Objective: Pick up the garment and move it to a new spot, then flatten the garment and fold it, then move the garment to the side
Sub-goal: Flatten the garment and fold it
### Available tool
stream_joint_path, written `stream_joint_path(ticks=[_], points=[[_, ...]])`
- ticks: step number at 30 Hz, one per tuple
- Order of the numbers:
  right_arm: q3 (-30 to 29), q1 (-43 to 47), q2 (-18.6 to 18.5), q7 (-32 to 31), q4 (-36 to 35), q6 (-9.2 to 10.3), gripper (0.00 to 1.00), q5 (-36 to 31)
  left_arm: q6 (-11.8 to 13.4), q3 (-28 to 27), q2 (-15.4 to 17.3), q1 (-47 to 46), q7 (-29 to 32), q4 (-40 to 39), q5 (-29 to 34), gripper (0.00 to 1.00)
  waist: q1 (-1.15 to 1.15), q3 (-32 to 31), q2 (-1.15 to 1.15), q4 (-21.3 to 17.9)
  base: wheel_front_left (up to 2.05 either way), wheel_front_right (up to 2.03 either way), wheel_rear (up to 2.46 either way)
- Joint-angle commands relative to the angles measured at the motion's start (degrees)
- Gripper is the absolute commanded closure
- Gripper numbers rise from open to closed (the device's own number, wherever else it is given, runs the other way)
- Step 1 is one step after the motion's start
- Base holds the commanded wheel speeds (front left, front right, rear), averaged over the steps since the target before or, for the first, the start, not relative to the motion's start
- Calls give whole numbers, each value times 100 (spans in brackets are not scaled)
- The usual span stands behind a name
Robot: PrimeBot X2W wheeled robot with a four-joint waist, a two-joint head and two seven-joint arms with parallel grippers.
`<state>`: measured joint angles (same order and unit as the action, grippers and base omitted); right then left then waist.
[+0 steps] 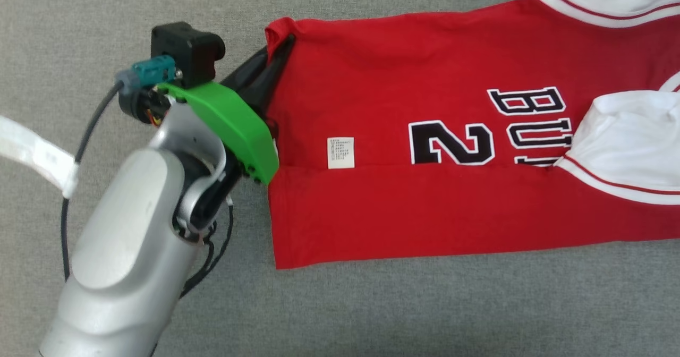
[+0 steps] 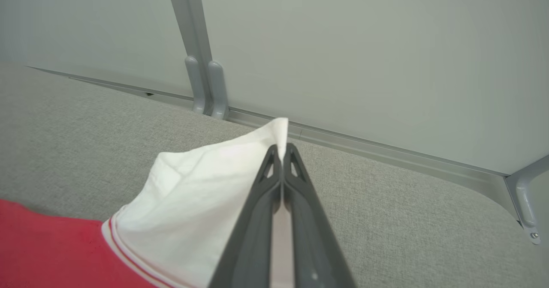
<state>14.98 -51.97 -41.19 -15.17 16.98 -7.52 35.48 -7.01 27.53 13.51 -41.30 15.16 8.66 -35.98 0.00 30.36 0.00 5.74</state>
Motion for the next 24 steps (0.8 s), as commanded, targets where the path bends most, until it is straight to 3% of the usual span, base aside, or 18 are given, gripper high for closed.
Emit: stream_joint_path(ticks=[1, 7, 13, 18, 24], points=[[-20, 414, -66, 141, -183, 7, 100, 134, -8, 27, 63, 305, -82, -96, -68, 100, 0, -410, 0, -180, 0, 0, 0], [-542, 2395, -201, 569, -1191, 6, 100, 668, 82, 156, 219, 1502, -245, -867, -258, 100, 0, -1037, 0, -430, 0, 0, 0], [-1148, 4150, 354, 866, -1878, 5, 100, 747, 312, 100, 339, 2505, -453, -1195, -449, 100, 0, -1241, 0, -630, 0, 0, 0], [-1363, 4785, 860, 920, -2054, 4, 100, 590, 245, 72, 556, 2766, -730, -1111, -317, 100, 0, -1239, 0, -742, 0, 0, 0], [-1208, 4743, 1151, 866, -1820, 4, 100, 370, 141, 196, 640, 2799, -1072, -787, -76, 100, 0, -1266, 0, -807, 0, 0, 0]])
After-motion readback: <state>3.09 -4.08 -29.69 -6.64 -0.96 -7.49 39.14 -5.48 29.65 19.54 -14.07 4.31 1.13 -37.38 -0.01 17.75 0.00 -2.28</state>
